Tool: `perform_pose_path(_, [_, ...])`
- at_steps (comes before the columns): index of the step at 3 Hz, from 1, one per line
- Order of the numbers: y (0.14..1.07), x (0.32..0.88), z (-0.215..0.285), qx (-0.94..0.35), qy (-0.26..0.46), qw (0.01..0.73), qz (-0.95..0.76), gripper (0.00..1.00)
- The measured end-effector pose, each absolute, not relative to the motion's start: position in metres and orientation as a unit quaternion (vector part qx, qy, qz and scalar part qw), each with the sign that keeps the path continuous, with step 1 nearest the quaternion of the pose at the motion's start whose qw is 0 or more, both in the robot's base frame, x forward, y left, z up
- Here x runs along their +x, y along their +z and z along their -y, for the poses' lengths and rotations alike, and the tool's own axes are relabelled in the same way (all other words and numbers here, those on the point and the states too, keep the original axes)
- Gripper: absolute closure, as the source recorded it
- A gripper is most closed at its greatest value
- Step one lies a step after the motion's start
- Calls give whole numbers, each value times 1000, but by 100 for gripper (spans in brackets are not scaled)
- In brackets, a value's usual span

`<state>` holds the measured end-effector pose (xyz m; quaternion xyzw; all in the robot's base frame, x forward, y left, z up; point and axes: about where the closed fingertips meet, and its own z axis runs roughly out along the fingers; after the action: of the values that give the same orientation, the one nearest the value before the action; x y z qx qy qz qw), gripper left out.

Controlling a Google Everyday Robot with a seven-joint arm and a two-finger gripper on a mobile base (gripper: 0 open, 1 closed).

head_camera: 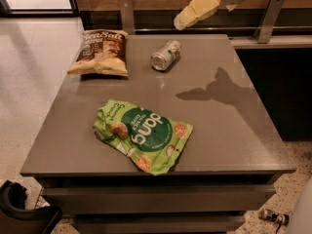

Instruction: Place 7up can upright

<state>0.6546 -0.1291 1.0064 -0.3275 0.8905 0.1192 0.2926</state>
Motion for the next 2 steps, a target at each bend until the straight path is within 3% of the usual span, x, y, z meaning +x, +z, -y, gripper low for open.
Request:
perform_pose_path(1, [989,698,100,-271,130,284,-911,0])
perform_pose_path(2, [988,701,97,-272,130,288,-909,0])
